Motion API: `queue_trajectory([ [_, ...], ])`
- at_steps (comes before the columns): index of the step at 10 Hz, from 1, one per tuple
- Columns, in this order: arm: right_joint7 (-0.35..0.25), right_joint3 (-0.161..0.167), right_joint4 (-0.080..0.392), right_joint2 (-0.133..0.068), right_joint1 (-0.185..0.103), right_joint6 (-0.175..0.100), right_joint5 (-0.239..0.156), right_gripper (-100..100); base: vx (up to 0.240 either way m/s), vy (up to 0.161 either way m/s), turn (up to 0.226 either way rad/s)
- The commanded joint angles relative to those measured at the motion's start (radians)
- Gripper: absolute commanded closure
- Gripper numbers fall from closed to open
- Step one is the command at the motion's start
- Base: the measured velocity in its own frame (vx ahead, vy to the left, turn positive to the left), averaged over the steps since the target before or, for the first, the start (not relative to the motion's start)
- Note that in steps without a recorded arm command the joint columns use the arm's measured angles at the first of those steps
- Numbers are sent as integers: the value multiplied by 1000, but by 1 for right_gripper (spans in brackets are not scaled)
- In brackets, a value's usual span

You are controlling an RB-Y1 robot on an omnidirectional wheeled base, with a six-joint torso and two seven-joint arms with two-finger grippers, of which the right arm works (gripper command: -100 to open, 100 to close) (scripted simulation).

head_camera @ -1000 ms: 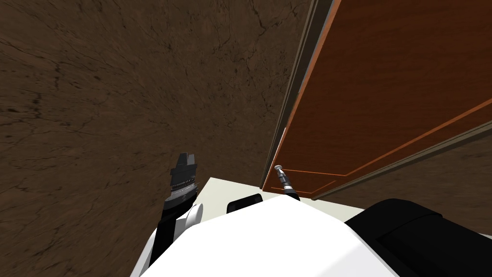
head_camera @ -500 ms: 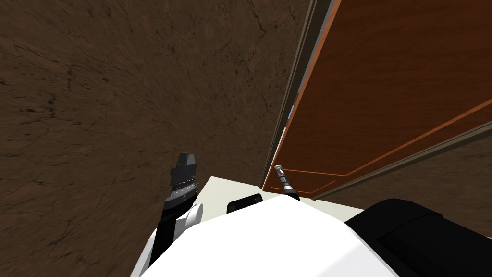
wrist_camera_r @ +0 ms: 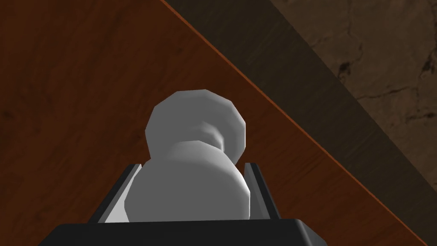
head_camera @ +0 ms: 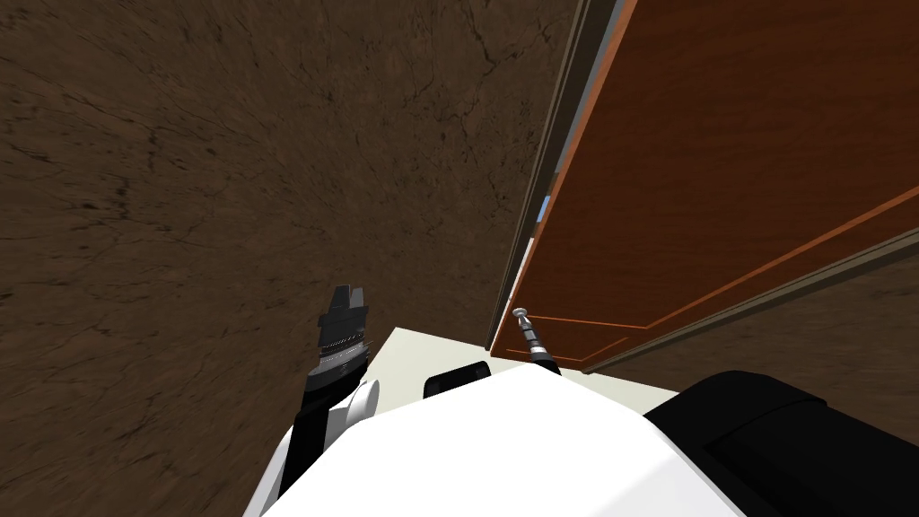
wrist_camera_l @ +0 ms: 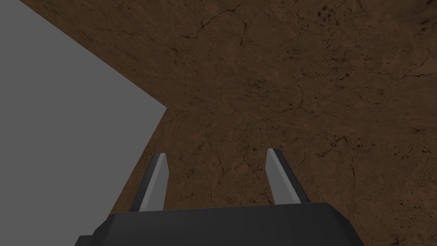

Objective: Pull the door open

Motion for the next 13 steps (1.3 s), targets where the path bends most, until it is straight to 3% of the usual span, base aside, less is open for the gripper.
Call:
queue_trajectory([
  [1,-50,8,0,1,-1,-1,-7,100,-26,-2,28],
  [4,-98,12,1,-1,-1,-2,-13,100,-21,-2,18],
  [13,-328,36,4,-16,-4,-8,-52,100,-28,-3,27],
])
